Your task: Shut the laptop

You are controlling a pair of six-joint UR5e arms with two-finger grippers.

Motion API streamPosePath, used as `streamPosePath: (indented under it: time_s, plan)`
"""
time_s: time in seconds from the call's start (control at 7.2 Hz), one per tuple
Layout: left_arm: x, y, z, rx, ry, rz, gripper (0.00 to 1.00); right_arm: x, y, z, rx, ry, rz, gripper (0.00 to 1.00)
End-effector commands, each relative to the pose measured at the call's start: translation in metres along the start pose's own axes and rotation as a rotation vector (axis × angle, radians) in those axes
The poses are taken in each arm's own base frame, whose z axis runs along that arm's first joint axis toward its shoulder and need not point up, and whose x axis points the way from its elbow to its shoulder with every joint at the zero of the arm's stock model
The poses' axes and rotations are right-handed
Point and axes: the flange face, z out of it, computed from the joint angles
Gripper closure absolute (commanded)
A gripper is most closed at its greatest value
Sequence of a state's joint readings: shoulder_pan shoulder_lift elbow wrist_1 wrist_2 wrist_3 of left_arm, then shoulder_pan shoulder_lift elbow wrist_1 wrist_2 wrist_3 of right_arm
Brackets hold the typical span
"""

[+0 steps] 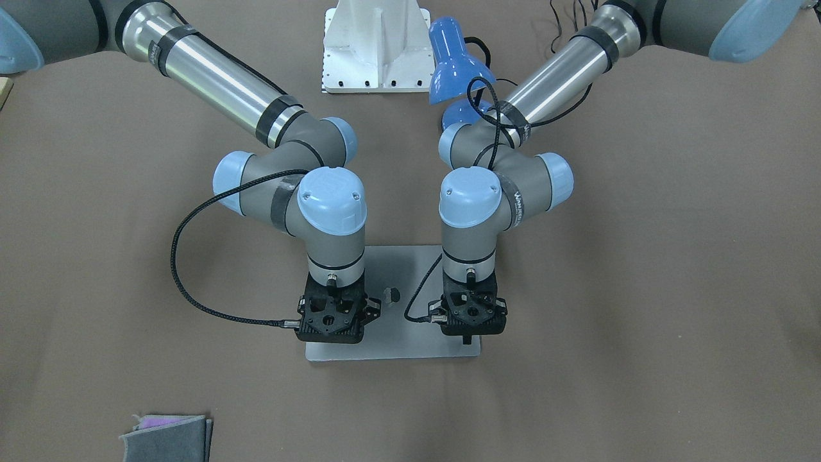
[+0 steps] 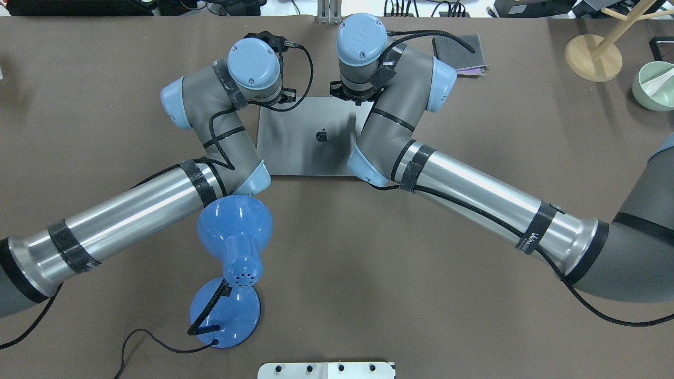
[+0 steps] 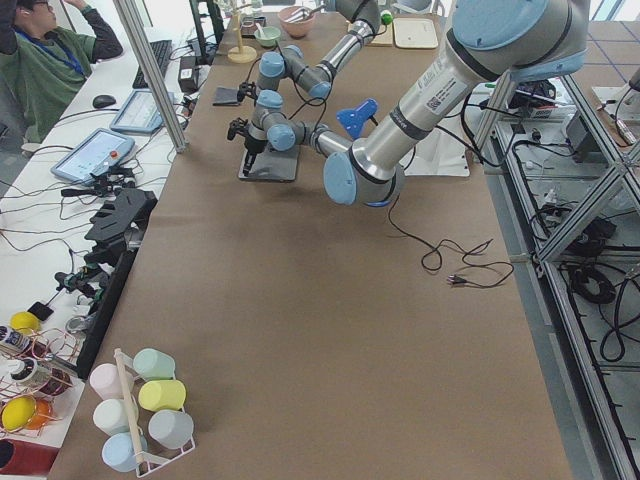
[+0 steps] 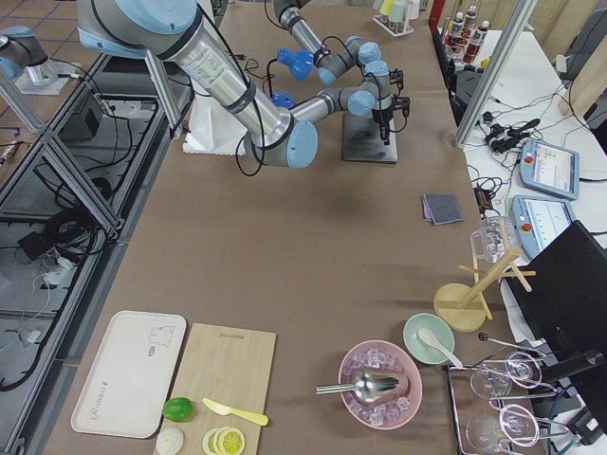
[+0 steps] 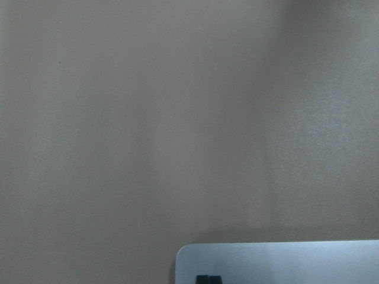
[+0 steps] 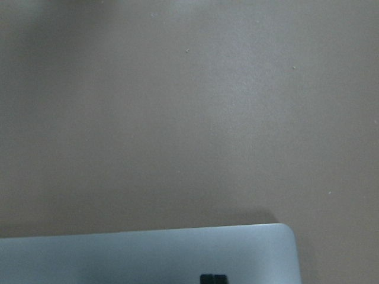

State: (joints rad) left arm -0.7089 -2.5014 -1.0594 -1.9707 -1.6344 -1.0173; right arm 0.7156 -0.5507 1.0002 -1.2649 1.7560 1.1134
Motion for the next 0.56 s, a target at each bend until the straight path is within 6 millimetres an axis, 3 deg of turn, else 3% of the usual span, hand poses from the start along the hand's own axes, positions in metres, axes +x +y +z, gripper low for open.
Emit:
streamPosePath:
  time_s: [0.0,0.14,0.28,0.42]
  plan:
    - [0.006,-0.003,-0.035,0.018,0.050,0.007,0.02,0.008,-0.018,-0.025,-0.001,-0.035,-0.031,0.00]
    - [0.000,-0.008,-0.069,-0.060,0.080,-0.009,0.02,0.026,-0.035,-0.045,-0.048,-0.070,-0.018,0.00]
    - [-0.021,-0.016,-0.106,-0.142,0.095,-0.038,0.02,0.059,-0.039,-0.063,-0.087,-0.081,-0.049,0.00]
    - [-0.047,-0.004,-0.137,-0.160,0.093,0.010,0.02,0.104,-0.031,-0.084,-0.086,-0.072,-0.118,0.00]
